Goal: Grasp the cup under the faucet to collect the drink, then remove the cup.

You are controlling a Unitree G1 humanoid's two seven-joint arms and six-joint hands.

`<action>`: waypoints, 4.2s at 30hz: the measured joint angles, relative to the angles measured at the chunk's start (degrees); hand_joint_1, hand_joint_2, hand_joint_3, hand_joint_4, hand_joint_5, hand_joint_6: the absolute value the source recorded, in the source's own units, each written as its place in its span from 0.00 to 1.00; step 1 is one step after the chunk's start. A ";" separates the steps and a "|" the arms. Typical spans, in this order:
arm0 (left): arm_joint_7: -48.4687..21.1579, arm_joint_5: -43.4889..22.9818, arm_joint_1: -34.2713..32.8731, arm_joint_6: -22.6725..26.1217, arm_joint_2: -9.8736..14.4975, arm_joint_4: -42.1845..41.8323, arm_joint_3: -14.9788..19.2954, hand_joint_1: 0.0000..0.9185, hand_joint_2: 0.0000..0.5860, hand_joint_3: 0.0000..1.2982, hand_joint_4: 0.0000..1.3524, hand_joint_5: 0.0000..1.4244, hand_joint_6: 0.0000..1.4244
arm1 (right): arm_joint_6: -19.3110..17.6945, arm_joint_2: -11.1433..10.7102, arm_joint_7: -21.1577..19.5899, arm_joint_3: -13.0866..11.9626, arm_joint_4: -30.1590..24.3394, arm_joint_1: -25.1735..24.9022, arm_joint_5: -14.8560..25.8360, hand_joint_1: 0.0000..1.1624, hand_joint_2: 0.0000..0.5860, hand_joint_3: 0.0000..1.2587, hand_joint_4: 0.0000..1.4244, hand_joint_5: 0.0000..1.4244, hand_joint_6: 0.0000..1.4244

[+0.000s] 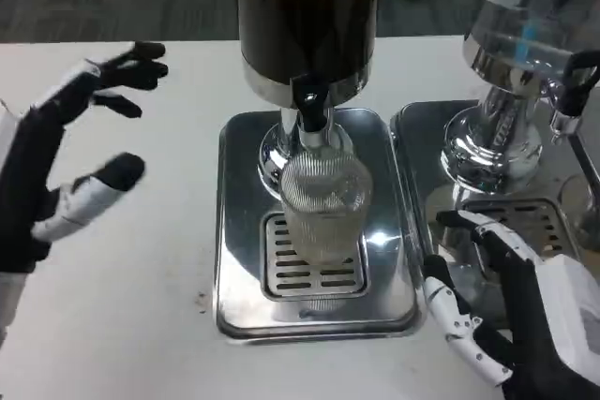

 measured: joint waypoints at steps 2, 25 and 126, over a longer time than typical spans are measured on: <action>-9.73 -10.59 0.54 0.65 0.22 -2.06 -0.23 0.00 0.18 0.24 0.24 0.27 0.35 | -0.02 -0.30 0.00 -0.02 0.80 -0.34 0.22 0.29 0.72 0.26 0.17 0.18 0.23; -74.02 -47.36 -2.00 47.26 -4.78 -20.87 14.79 0.00 0.13 0.21 0.14 0.17 0.21 | 1.35 -0.62 -0.41 0.01 1.79 -1.98 -2.67 0.23 0.79 0.21 0.13 0.13 0.20; -79.30 -38.15 -11.81 61.05 -19.10 -23.66 22.05 0.00 0.14 0.08 0.00 0.04 0.09 | 1.36 1.50 -2.80 0.99 5.72 -3.05 -1.60 0.18 0.78 0.22 0.12 0.12 0.18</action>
